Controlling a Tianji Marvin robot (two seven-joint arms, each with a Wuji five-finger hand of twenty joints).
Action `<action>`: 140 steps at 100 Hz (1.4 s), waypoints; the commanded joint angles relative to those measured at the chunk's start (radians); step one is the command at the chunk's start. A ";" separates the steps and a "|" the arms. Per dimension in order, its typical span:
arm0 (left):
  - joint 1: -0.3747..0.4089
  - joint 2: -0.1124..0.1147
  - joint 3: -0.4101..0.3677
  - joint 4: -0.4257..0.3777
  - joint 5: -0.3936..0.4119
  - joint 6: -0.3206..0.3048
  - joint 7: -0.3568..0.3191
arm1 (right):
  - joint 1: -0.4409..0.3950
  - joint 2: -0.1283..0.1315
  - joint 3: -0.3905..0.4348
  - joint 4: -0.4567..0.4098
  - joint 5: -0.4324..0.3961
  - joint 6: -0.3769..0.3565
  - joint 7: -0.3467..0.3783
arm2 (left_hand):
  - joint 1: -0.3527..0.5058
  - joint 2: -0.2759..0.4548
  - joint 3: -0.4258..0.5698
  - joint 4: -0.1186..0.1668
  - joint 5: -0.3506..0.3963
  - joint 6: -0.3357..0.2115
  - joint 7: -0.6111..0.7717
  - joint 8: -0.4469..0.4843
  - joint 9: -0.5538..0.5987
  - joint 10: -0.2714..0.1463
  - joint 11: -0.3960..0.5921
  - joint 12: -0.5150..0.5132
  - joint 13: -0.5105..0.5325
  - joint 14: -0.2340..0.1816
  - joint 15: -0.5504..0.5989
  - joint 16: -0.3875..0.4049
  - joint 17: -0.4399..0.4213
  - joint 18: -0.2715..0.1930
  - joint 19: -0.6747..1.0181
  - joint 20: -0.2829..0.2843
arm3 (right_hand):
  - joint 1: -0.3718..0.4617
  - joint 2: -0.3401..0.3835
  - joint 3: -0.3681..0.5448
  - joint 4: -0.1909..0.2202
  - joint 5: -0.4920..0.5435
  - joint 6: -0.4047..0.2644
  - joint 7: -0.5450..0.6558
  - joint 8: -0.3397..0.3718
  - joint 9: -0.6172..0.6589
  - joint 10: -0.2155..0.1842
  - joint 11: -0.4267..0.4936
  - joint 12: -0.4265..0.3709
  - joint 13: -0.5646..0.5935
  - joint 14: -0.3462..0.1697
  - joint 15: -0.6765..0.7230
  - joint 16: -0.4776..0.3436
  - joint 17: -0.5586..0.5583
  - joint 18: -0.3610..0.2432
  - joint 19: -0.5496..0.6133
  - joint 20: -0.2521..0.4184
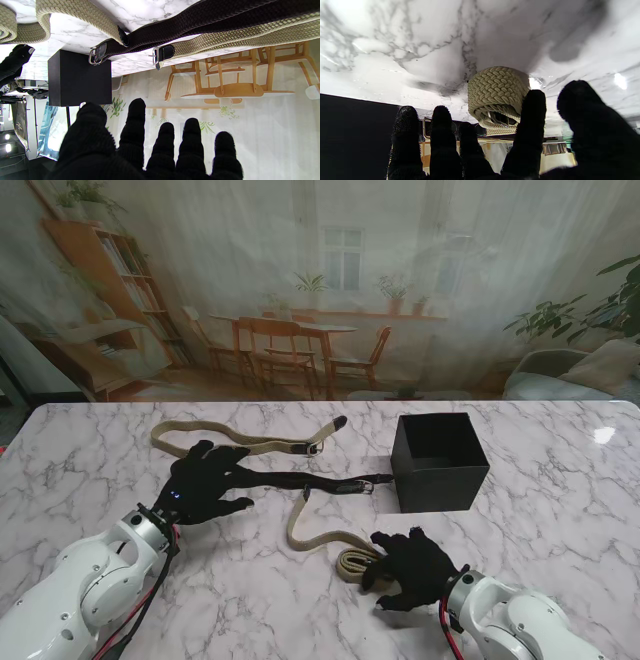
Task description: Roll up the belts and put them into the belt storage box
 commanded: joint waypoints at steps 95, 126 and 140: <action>-0.004 -0.001 0.005 0.007 -0.001 -0.004 -0.014 | -0.079 -0.002 0.045 -0.107 -0.022 0.043 0.162 | 0.007 0.045 -0.021 0.014 -0.023 0.020 -0.002 -0.009 -0.047 0.006 -0.012 -0.008 -0.002 0.009 -0.020 0.007 -0.019 0.031 -0.029 -0.013 | -0.006 0.054 0.009 0.029 -0.067 0.496 -0.141 -0.101 0.305 -0.041 0.278 0.241 0.490 -0.132 0.626 0.313 0.458 -0.170 0.536 0.104; -0.004 -0.001 0.006 0.007 0.000 -0.002 -0.014 | -0.131 -0.003 0.091 -0.156 -0.089 0.113 0.230 | 0.006 0.045 -0.021 0.014 -0.024 0.020 -0.002 -0.009 -0.046 0.006 -0.011 -0.008 -0.002 0.009 -0.020 0.007 -0.019 0.030 -0.029 -0.013 | 0.014 0.117 -0.102 0.043 -0.052 0.474 -0.194 -0.098 0.308 -0.045 0.249 0.256 0.473 -0.120 0.572 0.303 0.437 -0.157 0.511 0.086; -0.005 -0.001 0.008 0.007 0.000 -0.002 -0.018 | -0.145 -0.005 0.114 -0.157 -0.083 0.124 0.238 | 0.006 0.045 -0.021 0.014 -0.022 0.020 -0.002 -0.009 -0.045 0.007 -0.011 -0.008 -0.001 0.010 -0.020 0.008 -0.019 0.031 -0.029 -0.013 | 0.028 0.148 -0.167 0.050 -0.111 0.285 -0.183 -0.041 0.311 -0.056 0.217 0.246 0.448 -0.110 0.527 0.298 0.407 -0.152 0.489 0.084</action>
